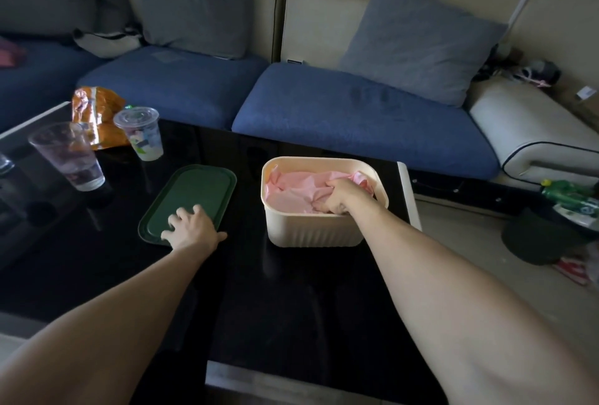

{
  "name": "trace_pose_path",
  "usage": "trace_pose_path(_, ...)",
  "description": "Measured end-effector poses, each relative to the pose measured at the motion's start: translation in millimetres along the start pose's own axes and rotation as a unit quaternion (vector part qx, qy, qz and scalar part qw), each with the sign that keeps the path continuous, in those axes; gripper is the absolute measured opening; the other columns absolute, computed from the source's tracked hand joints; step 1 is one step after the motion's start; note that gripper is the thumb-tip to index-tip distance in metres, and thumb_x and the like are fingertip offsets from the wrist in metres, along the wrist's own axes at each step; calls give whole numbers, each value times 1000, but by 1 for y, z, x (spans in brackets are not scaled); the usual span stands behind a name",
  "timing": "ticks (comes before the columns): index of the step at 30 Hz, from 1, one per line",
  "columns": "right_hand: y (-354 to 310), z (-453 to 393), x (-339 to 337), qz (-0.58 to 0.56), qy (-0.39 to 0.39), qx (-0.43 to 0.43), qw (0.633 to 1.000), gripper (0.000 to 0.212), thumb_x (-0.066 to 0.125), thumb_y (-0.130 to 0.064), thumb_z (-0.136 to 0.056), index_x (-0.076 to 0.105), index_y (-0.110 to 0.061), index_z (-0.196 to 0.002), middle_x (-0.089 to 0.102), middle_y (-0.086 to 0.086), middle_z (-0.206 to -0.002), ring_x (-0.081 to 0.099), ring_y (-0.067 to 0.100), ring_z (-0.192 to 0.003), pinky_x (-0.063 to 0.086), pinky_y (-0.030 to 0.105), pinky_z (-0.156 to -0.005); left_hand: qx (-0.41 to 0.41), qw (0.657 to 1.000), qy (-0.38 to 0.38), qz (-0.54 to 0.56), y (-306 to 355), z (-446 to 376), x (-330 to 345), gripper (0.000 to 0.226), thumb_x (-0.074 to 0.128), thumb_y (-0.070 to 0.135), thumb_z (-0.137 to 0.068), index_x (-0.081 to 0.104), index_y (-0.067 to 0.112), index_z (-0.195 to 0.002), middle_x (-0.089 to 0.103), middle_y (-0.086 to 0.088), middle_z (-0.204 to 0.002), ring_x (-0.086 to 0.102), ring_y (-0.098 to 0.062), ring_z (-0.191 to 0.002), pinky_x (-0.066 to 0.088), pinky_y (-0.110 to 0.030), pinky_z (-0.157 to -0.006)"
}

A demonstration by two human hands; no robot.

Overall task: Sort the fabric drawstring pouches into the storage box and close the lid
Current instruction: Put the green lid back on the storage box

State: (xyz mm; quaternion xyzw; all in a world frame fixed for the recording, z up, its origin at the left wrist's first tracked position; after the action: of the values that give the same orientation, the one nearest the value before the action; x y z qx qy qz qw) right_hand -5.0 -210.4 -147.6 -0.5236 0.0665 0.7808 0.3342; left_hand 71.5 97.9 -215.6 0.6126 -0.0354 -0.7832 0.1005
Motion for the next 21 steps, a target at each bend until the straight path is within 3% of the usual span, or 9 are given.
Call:
trace_pose_path(2, 2, -2, 0, 2, 10, 6, 1000, 86, 68, -59, -85, 31, -28, -156, 50, 7, -148, 51, 31, -128, 42, 35, -92, 14, 999, 12, -29, 2, -2, -4, 59, 72, 38, -88, 49, 9, -134, 39, -19, -143, 35, -40, -133, 36, -55, -105)
trace_pose_path(4, 6, -2, 0, -25, 22, 12, 999, 87, 70, -58, -84, 31, -28, -156, 50, 7, -147, 52, 31, -127, 43, 33, -92, 16, 999, 13, -31, 3, -3, -5, 42, 63, 23, -94, 52, 6, -132, 41, -20, -140, 39, -43, -130, 41, -57, -103)
trace_pose_path(7, 12, -1, -3, -80, 57, 35, 995, 80, 75, -51, -84, 41, -24, -150, 52, 8, -141, 53, 30, -120, 39, 32, -83, 35, 997, 59, 46, 4, -7, -28, 44, 50, 10, -97, 38, 3, -139, 41, -24, -139, 44, -49, -126, 43, -60, -100)
trace_pose_path(10, 15, 0, -1, -124, 128, 69, 982, 65, 71, -38, -88, 47, -16, -144, 55, 11, -131, 55, 28, -107, 44, 34, -77, 40, 975, 157, 152, 3, -7, -94, 53, 43, 7, -99, 22, -4, -146, 41, -32, -140, 48, -51, -124, 40, -57, -101)
trace_pose_path(13, 13, 10, -9, -67, 234, 98, 965, 79, 77, -54, -77, 48, -16, -139, 37, 12, -145, 36, 33, -132, 39, 41, -104, 23, 931, 226, 286, 1, 3, -165, 48, 42, 11, -102, 25, -4, -144, 47, -31, -139, 47, -47, -128, 37, -51, -105)
trace_pose_path(14, 7, 16, -15, -16, 255, 81, 963, 83, 80, -60, -70, 49, -19, -134, 33, 12, -145, 32, 34, -134, 34, 44, -110, 19, 911, 239, 337, 3, 9, -185, 43, 42, 12, -102, 30, -3, -141, 48, -29, -139, 47, -45, -128, 37, -48, -105)
trace_pose_path(16, -1, 28, -25, 51, 265, 52, 961, 104, 83, -66, -61, 38, -18, -142, 27, 16, -149, 27, 36, -138, 28, 46, -116, 17, 871, 244, 427, 12, 17, -210, 31, 40, 15, -103, 38, 2, -132, 51, -23, -137, 50, -38, -127, 39, -42, -100)
trace_pose_path(19, 8, 19, -19, -29, 213, 45, 976, 140, 85, -63, -62, 0, -5, -157, 31, 19, -155, 32, 36, -143, 35, 46, -114, 33, 829, 241, 504, 34, 22, -226, 9, 35, 20, -106, 38, 14, -111, 55, -15, -130, 53, -27, -119, 35, -29, -86)
trace_pose_path(21, 12, 11, -12, -112, 162, 29, 980, 137, 87, -57, -65, 0, -1, -157, 48, 16, -147, 49, 34, -132, 46, 38, -101, 34, 822, 230, 519, 49, 22, -223, 10, 34, 22, -107, 39, 13, -109, 55, -15, -130, 52, -27, -120, 33, -25, -84)
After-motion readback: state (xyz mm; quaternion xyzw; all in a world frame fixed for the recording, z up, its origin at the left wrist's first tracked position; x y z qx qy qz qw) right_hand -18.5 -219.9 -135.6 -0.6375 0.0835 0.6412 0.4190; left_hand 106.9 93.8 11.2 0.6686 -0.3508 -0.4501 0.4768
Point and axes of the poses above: each hand's wrist, its own z-axis away from the middle knuckle, its own x-axis out of the palm, y = z × x, the point moved 8 cm from there along -z, towards the middle knuckle
